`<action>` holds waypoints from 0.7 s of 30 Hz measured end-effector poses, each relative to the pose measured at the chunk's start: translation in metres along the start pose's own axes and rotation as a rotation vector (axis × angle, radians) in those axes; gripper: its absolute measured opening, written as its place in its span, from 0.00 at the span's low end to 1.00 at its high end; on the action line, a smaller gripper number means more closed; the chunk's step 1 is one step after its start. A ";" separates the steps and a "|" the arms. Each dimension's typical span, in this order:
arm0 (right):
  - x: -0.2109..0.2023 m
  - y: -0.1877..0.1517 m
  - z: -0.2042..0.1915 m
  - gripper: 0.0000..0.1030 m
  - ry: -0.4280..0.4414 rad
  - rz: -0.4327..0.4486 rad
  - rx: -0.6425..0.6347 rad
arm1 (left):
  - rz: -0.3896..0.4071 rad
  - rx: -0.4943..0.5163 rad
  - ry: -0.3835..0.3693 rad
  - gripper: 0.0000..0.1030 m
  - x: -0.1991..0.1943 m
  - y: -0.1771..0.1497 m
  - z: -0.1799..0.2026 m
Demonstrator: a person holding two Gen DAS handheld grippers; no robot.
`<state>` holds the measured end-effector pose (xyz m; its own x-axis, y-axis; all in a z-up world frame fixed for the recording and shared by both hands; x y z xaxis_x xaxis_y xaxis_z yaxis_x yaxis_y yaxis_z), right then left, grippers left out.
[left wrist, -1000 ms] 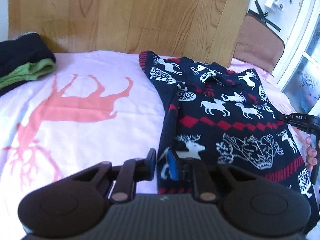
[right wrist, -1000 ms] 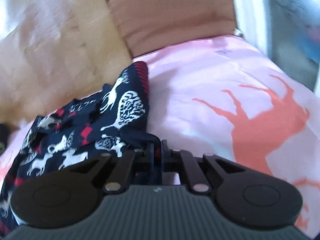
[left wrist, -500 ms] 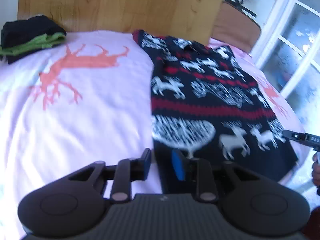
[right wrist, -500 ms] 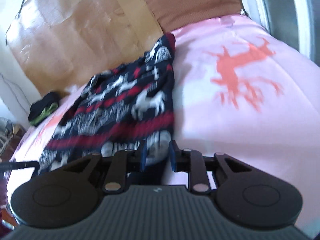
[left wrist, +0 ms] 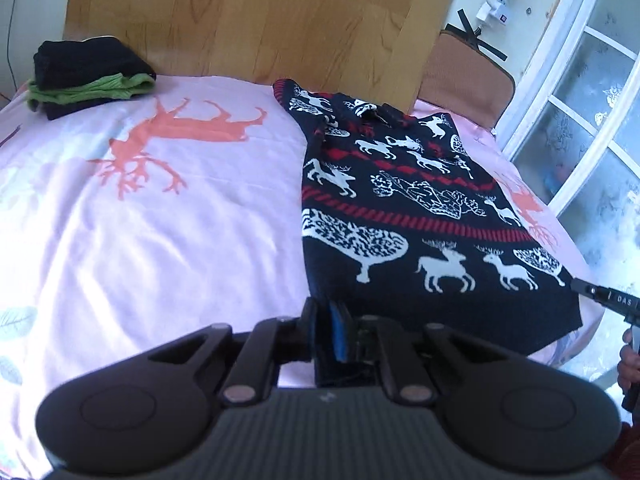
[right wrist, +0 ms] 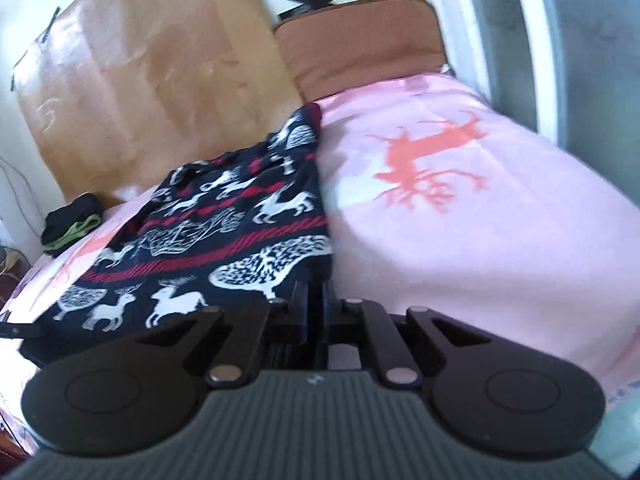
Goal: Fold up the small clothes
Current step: 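Press the flattened sweater with both closed grippers along its body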
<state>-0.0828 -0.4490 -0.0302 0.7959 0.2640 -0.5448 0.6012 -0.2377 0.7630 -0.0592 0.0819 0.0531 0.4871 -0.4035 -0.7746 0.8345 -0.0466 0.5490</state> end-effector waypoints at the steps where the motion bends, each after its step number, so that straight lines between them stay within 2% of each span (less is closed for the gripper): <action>1: 0.001 -0.002 -0.001 0.10 0.025 -0.016 -0.001 | -0.007 0.007 0.003 0.08 0.001 -0.002 0.002; 3: 0.003 -0.008 -0.004 0.11 0.052 -0.046 -0.001 | -0.023 0.013 0.001 0.08 0.006 -0.007 0.007; 6: 0.004 -0.015 0.001 0.14 0.041 -0.079 0.011 | -0.054 0.012 0.009 0.10 0.012 -0.013 0.008; 7: 0.004 -0.018 0.005 0.18 0.047 -0.096 0.032 | -0.064 0.010 0.009 0.15 0.014 -0.014 0.007; 8: 0.005 -0.021 0.007 0.28 0.062 -0.116 0.062 | -0.074 0.005 0.008 0.17 0.015 -0.017 0.005; 9: 0.005 -0.023 0.008 0.32 0.080 -0.132 0.085 | -0.084 -0.002 0.004 0.17 0.017 -0.018 0.004; 11: 0.004 -0.032 0.003 0.34 0.109 -0.133 0.087 | -0.081 -0.006 -0.003 0.17 0.016 -0.019 0.004; 12: 0.004 -0.036 -0.004 0.31 0.113 -0.130 0.059 | -0.082 -0.009 -0.008 0.09 0.017 -0.018 0.004; 13: 0.006 -0.038 -0.011 0.11 0.114 -0.144 0.024 | -0.085 -0.014 -0.014 0.07 0.017 -0.018 0.005; 14: 0.008 -0.039 -0.016 0.08 0.105 -0.149 -0.002 | -0.085 -0.019 -0.018 0.07 0.016 -0.016 0.004; 17: 0.004 -0.030 -0.012 0.07 0.109 -0.131 0.018 | -0.068 -0.062 -0.063 0.06 0.007 -0.008 -0.005; 21: -0.009 0.007 0.006 0.07 0.155 -0.037 0.100 | -0.011 -0.179 -0.153 0.06 -0.006 0.024 -0.024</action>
<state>-0.0848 -0.4585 -0.0220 0.7569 0.4137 -0.5058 0.6403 -0.3147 0.7007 -0.0360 0.1057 0.0634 0.4439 -0.5386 -0.7161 0.8788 0.1053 0.4655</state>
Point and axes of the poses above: each gripper's, at about its wrist camera, not at the fingertips, and x roughly the way its jaws point, z to its right, y to its top, the point moved 3 cm from there along x, roughly the way its jaws point, and after that the axes turned 6 degrees about -z, right-handed, at the moved point
